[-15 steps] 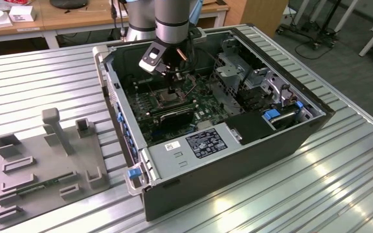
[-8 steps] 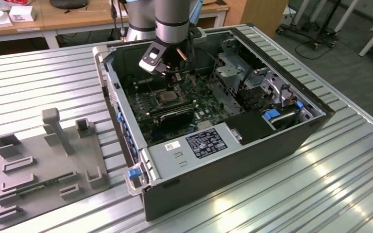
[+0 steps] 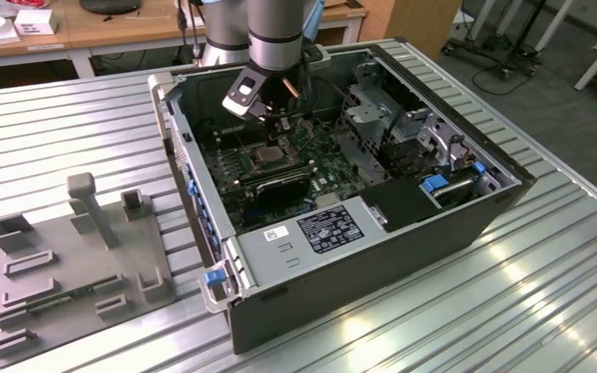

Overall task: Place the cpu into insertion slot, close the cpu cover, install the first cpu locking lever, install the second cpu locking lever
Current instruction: 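Place the cpu into insertion slot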

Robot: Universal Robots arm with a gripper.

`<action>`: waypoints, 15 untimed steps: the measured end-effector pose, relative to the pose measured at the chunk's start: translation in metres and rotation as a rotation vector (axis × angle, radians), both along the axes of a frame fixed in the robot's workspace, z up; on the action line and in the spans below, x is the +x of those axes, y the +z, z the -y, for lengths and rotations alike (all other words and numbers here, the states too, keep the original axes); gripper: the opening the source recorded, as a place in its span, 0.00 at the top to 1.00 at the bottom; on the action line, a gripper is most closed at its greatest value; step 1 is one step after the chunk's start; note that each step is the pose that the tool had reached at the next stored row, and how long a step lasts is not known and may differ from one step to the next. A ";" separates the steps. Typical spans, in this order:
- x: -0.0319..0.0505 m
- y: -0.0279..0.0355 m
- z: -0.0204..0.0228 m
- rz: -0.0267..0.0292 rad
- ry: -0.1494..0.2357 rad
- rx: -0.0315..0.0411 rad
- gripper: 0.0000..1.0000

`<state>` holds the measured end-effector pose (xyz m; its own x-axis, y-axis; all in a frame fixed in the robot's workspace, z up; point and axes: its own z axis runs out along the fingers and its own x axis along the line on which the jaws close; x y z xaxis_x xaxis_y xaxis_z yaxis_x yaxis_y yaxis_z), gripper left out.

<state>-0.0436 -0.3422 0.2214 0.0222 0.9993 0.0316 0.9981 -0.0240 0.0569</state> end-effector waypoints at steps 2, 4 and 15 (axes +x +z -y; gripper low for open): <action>0.0000 -0.0029 0.0000 0.0001 0.000 0.0002 0.89; 0.0000 -0.0060 0.0000 0.0001 0.000 0.0002 0.89; -0.0022 -0.0144 0.0000 0.0001 0.000 0.0002 0.89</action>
<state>-0.0458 -0.3421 0.2070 0.0220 0.9993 0.0318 0.9981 -0.0238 0.0570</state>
